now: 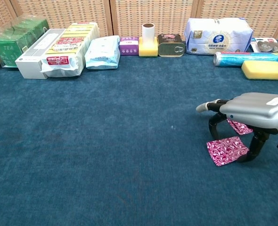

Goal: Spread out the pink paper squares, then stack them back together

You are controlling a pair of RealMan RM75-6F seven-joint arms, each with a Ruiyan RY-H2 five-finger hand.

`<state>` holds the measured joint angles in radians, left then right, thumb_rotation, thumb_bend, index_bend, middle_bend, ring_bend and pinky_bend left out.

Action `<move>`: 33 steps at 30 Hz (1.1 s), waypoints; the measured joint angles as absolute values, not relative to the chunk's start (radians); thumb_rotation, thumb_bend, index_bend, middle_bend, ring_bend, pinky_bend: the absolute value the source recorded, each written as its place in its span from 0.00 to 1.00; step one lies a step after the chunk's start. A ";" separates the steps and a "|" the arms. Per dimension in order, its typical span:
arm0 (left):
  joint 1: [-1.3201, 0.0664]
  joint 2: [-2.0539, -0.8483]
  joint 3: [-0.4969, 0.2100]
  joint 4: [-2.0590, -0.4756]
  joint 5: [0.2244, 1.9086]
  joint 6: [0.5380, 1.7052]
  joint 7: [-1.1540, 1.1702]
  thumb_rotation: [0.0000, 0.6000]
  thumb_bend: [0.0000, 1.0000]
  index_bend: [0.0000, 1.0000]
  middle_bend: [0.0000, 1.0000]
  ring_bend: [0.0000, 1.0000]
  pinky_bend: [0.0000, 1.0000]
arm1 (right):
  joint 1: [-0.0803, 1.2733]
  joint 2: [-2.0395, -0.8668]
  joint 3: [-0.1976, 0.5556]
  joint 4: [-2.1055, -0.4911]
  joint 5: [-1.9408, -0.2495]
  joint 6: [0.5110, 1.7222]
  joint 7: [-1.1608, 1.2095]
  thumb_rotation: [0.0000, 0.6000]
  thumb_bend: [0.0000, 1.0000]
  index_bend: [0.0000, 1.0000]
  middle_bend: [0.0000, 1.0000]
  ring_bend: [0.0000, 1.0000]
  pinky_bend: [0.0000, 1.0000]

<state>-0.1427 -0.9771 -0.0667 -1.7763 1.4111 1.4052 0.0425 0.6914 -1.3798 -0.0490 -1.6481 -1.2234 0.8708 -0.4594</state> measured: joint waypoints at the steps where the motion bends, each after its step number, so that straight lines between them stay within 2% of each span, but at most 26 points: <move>1: -0.143 -0.977 -0.067 -1.776 1.411 1.405 0.042 1.00 0.08 0.00 0.00 0.00 0.08 | 0.692 -1.377 -0.047 -1.651 -1.223 0.871 -0.460 1.00 0.22 0.44 0.04 0.06 0.17; 10: -0.144 -0.974 -0.065 -1.776 1.416 1.402 0.037 1.00 0.09 0.00 0.00 0.00 0.08 | 0.703 -1.336 0.003 -1.675 -1.177 0.880 -0.454 1.00 0.22 0.44 0.04 0.06 0.17; 21: -0.142 -0.973 -0.064 -1.778 1.416 1.405 0.036 1.00 0.08 0.00 0.00 0.00 0.08 | 0.775 -1.363 0.059 -1.523 -0.997 0.776 -0.468 1.00 0.23 0.44 0.04 0.06 0.18; 25: -0.142 -0.974 -0.065 -1.777 1.412 1.403 0.038 1.00 0.09 0.00 0.00 0.00 0.08 | 0.802 -1.361 0.057 -1.487 -0.984 0.730 -0.472 1.00 0.23 0.44 0.04 0.06 0.19; 33: -0.146 -0.978 -0.065 -1.778 1.409 1.397 0.053 1.00 0.09 0.00 0.00 0.00 0.08 | 0.815 -1.332 0.039 -1.501 -0.982 0.720 -0.473 1.00 0.23 0.44 0.04 0.06 0.19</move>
<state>-0.1456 -0.9783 -0.0648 -1.7784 1.4091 1.3970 0.0526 0.8150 -1.3320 0.0386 -1.5006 -0.9822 0.7205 -0.4726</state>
